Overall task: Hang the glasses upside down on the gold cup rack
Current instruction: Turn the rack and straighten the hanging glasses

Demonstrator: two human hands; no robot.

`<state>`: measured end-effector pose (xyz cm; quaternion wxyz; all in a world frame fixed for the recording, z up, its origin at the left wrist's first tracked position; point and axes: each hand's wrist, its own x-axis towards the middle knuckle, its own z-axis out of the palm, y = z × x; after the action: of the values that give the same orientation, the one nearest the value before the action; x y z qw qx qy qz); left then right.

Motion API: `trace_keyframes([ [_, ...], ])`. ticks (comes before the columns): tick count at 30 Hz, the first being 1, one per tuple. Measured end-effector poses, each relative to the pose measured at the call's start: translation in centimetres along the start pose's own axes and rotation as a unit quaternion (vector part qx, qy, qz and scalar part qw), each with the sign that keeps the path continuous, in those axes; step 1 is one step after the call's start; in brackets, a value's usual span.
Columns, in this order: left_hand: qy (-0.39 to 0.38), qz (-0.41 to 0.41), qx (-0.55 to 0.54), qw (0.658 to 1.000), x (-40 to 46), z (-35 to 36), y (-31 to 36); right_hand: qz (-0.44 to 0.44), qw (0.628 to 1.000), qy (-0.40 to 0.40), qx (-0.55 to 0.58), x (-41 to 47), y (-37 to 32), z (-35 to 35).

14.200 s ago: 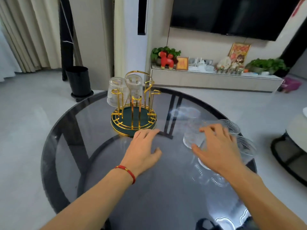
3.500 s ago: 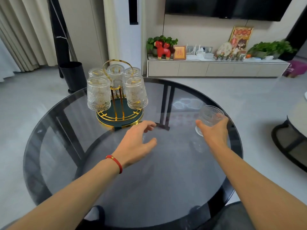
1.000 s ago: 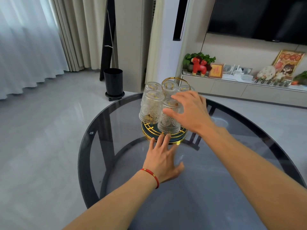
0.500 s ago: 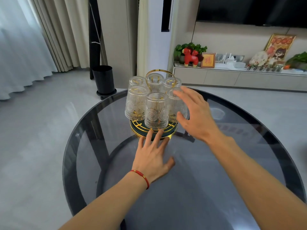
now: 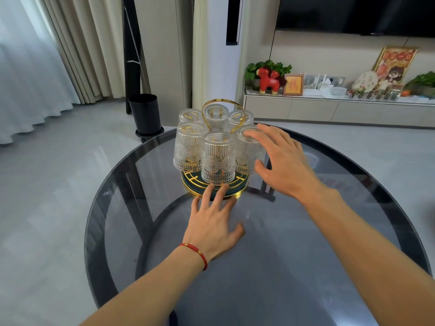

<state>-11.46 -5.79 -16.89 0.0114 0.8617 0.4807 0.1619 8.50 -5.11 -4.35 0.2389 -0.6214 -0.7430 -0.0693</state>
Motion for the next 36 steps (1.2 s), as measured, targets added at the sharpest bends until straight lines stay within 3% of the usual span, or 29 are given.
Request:
trace_keyframes([
  [36, -0.004, -0.005, -0.009, 1.000, 0.0, 0.0, -0.1, -0.040, 0.998, 0.015, -0.045, -0.3, -0.2, -1.3],
])
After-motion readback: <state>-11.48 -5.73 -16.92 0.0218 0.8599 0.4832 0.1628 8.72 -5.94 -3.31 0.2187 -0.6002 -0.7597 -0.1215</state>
